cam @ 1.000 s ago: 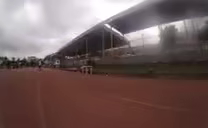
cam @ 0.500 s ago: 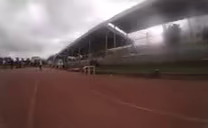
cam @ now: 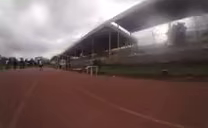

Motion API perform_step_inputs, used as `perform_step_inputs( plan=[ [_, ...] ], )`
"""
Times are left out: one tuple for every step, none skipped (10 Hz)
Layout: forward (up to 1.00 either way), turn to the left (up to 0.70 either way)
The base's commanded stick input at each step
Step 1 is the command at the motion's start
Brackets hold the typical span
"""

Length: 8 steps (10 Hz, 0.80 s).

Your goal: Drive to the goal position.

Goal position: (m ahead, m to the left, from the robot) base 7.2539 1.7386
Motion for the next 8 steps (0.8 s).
perform_step_inputs(
  plan=[
    [0.7, 0.0],
    [0.7, 0.0],
    [0.7, 0.0],
    [0.7, 0.0],
    [0.7, 0.0],
    [0.7, 0.0],
    [0.7, 0.0],
    [0.7, 0.0]
  ],
)
